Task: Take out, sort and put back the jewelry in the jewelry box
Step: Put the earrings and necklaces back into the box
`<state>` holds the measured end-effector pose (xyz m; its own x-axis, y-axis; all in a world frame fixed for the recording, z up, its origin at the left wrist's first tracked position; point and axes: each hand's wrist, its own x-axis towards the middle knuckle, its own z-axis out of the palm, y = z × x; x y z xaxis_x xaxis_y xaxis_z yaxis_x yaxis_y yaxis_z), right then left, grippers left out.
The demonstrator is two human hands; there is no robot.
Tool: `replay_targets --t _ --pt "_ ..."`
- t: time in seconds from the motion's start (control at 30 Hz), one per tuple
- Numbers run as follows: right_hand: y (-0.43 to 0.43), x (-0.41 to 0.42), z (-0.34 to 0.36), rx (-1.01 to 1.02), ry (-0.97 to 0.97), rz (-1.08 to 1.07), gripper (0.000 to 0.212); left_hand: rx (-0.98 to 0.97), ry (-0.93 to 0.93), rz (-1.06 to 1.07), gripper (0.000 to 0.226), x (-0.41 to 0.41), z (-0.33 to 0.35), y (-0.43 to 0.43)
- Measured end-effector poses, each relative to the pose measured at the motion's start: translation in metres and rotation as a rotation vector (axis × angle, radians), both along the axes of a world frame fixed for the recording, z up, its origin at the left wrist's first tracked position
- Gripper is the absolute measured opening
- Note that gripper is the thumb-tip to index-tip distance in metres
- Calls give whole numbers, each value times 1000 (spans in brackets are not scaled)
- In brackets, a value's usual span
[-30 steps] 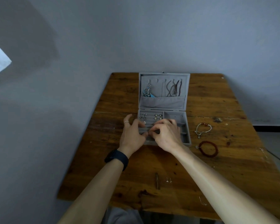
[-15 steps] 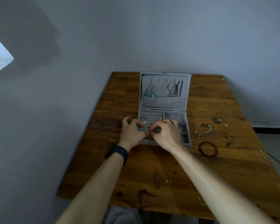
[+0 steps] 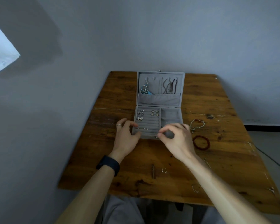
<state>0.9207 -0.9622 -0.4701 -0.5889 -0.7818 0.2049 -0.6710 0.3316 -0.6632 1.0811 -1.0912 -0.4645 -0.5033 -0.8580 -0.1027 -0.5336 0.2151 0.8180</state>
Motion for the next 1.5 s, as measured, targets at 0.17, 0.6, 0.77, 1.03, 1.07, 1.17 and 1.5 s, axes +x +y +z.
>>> replay_targets --t 0.17,0.6,0.77,1.03,1.07,1.17,1.5 --pt "60 16 -5 -23 -10 -8 11 -162 59 69 28 33 -16 50" --pt "111 50 -34 189 302 37 21 -421 -219 -166 27 37 -40 133" --pt "109 52 -37 175 334 41 21 -442 -234 -152 25 29 -37 132" --pt "108 58 -41 96 398 43 14 -559 -241 -147 14 25 -42 131" --pt "108 58 -41 88 405 43 13 -572 -234 -156 14 26 -43 130" --pt "107 58 -43 67 420 58 13 -595 -213 -172 15 29 -47 129" --pt "97 48 -34 5 322 106 12 -377 -79 -108 15 39 -39 105"
